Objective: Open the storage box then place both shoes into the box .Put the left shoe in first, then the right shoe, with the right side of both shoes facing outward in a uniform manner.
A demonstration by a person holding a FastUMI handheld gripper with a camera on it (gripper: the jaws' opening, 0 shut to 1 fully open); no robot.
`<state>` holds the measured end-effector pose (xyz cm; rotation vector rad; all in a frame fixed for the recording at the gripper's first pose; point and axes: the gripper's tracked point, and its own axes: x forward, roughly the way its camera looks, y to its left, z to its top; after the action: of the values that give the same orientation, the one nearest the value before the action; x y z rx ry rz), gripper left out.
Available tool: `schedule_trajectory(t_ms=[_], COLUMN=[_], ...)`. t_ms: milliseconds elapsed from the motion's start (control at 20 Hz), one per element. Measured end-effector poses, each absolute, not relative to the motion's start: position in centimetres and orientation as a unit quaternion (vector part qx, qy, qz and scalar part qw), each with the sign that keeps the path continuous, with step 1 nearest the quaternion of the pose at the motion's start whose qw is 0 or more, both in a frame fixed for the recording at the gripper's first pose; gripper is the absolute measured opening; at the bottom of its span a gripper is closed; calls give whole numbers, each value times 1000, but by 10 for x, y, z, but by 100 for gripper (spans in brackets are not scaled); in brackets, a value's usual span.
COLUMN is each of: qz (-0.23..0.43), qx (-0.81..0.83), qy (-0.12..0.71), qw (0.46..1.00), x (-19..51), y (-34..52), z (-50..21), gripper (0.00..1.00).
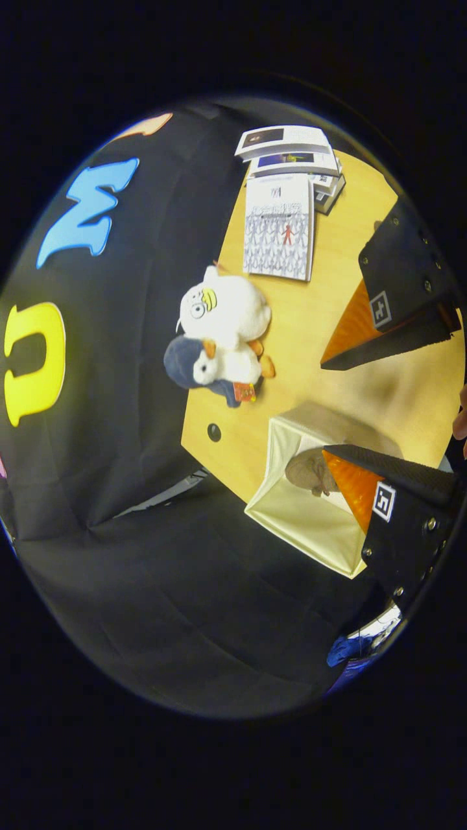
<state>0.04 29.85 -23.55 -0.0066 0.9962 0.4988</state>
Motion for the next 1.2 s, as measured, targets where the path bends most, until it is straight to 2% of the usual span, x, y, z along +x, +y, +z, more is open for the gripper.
schedule_trajectory(t_ms=[550, 1200], qz=[129, 36], qx=[70, 68], qy=[491, 535], qw=[859, 841], x=[-23, -86], y=[117, -2], z=[-277, -353], gripper=[71, 71])
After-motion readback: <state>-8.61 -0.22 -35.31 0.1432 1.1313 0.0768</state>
